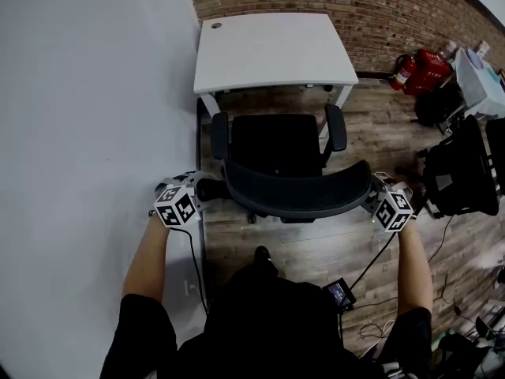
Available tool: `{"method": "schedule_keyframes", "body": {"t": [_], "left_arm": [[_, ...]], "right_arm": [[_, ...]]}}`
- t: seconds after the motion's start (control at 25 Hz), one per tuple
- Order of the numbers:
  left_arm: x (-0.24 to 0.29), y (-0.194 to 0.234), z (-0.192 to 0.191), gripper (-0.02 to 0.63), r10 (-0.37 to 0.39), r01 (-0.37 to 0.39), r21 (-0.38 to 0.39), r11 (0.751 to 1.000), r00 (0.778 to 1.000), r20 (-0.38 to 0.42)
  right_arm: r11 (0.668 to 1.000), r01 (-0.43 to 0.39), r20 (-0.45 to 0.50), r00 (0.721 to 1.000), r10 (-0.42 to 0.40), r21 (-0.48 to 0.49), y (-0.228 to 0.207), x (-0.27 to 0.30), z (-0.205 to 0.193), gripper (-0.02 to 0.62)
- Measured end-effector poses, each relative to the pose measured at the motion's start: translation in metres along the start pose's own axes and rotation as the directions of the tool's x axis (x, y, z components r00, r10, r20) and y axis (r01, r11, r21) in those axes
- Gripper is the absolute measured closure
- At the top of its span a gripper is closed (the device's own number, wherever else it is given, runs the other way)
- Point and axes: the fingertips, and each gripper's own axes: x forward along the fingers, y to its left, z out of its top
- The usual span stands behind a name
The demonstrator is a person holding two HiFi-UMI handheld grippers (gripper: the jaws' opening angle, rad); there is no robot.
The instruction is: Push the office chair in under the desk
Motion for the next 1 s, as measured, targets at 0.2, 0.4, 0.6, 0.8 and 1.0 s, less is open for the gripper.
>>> {"method": "schedule_keyframes", "body": {"t": [0.2,0.4,0.6,0.8,1.0], "left_arm": [[0.011,0.027,-0.011,0.454,0.014,-0.013,-0.005,1.000,1.000,0.004],[0.021,0.068,-0.017,0.453,0.001,-0.001,-0.014,1.000,1.000,-0.009],[0.030,0.098,-0.016,0.451,0.010,-0.010,-0.034,0.999,1.000,-0.007],[0.039,0.133,-0.020,0.451,0.006,-0.007,-0.039,0.999,1.000,-0.022],[0.054,0.166,-0.020,0.451,0.011,-0.013,-0.061,0.998,0.999,-0.039]], "right_arm": [[1.000,0.010,-0.007,1.000,-0.010,0.016,-0.024,0.016,-0.006,0.457],[0.999,0.032,0.001,0.999,-0.032,0.019,-0.060,0.028,-0.012,0.457],[1.000,0.025,0.008,1.000,-0.025,0.007,-0.096,0.037,-0.022,0.454],[1.000,0.027,0.024,0.999,-0.026,-0.007,-0.133,0.050,-0.032,0.454],[0.999,0.030,0.040,0.999,-0.029,-0.020,-0.169,0.060,-0.048,0.456]]}}
